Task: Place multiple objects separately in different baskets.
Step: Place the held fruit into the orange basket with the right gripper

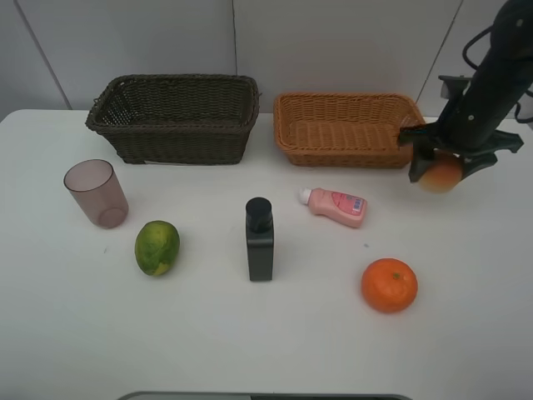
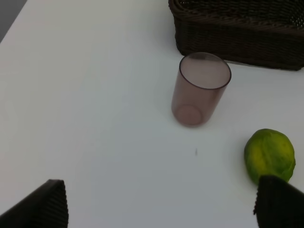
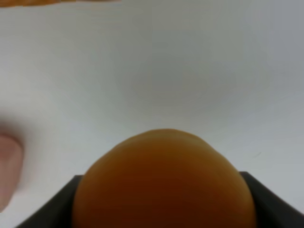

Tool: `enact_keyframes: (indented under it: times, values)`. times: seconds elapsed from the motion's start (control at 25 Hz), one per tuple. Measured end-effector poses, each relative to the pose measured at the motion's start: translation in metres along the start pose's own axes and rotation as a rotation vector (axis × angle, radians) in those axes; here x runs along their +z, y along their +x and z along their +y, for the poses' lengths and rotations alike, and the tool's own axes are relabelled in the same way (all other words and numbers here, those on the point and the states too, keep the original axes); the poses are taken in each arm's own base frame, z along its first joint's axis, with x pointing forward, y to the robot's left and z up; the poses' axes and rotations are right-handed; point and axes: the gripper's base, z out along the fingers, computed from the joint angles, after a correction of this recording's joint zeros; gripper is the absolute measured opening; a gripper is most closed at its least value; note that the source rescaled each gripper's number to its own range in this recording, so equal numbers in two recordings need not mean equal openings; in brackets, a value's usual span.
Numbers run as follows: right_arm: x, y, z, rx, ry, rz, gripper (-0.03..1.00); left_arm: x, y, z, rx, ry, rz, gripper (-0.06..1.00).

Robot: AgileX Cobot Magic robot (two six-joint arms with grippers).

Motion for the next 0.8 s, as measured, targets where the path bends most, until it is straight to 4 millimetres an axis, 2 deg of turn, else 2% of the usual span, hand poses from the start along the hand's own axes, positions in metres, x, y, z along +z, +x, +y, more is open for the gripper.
enact_keyframes:
  times: [0.2, 0.36, 0.64, 0.8]
  values:
    - [-0.029, -0.017, 0.027, -0.074, -0.010, -0.044, 0.41, 0.000, 0.000, 0.000, 0.000, 0.000, 0.000, 1.00]
    - [-0.037, -0.042, 0.046, -0.124, 0.006, -0.074, 0.41, 0.000, 0.000, 0.000, 0.000, 0.000, 0.000, 1.00]
    - [-0.027, -0.094, 0.064, -0.146, 0.014, -0.150, 0.41, 0.000, 0.000, 0.000, 0.000, 0.000, 0.000, 1.00]
    - [-0.021, -0.115, 0.070, -0.149, 0.015, -0.201, 0.41, 0.000, 0.000, 0.000, 0.000, 0.000, 0.000, 1.00]
